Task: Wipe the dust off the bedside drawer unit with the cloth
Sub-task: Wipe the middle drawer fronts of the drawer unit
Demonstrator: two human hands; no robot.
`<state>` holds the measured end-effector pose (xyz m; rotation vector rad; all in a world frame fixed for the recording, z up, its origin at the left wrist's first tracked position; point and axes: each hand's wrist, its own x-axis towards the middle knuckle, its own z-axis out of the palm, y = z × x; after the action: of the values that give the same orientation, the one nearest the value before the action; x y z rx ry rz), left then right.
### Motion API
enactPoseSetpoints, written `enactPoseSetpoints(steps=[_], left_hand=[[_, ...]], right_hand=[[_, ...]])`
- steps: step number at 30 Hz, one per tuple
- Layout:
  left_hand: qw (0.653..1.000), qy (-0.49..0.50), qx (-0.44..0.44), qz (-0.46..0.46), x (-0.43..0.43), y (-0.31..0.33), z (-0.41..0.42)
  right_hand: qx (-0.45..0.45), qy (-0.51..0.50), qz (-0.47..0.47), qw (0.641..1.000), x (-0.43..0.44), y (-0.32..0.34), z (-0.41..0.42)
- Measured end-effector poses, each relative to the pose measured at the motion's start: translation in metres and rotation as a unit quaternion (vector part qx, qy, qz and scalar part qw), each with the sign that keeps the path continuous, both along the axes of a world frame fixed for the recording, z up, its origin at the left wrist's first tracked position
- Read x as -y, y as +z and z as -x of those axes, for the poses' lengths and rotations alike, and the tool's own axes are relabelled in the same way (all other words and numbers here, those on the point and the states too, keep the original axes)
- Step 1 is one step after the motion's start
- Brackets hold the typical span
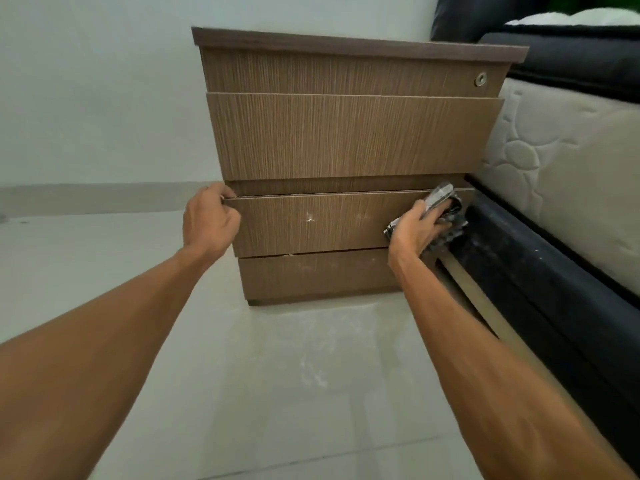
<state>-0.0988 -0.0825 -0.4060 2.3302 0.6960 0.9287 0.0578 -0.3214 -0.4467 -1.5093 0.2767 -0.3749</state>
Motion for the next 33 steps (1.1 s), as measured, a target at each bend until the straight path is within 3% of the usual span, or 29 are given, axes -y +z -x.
enactPoseSetpoints(steps=[5,9,15,19,24,27,30,33], left_hand=[[1.000,-0.008,0.015,0.010,-0.003,0.002,0.001],[1.000,-0.012,0.016,0.016,-0.005,0.004,0.003],[0.999,-0.006,0.016,0.045,-0.004,0.009,0.001],[0.998,-0.006,0.025,0.059,-0.007,0.009,-0.001],[0.998,-0.002,0.025,0.061,-0.010,0.006,-0.004],[0.998,0.001,0.025,0.050,-0.008,0.004,-0.005],[0.999,0.006,0.018,0.040,-0.007,0.004,-0.005],[1.000,0.009,0.003,0.028,-0.004,0.005,-0.003]], right_hand=[[0.012,0.048,0.031,0.998,-0.053,-0.018,0.034],[0.052,0.095,0.122,0.987,-0.101,-0.030,0.066],[0.154,0.147,0.355,0.911,-0.149,-0.061,0.100],[0.254,0.169,0.485,0.820,-0.156,-0.081,0.104],[0.390,0.196,0.597,0.673,-0.139,-0.094,0.089],[0.461,0.212,0.649,0.566,-0.118,-0.097,0.075],[0.476,0.247,0.704,0.465,-0.094,-0.095,0.065],[0.431,0.262,0.757,0.416,-0.068,-0.086,0.062]])
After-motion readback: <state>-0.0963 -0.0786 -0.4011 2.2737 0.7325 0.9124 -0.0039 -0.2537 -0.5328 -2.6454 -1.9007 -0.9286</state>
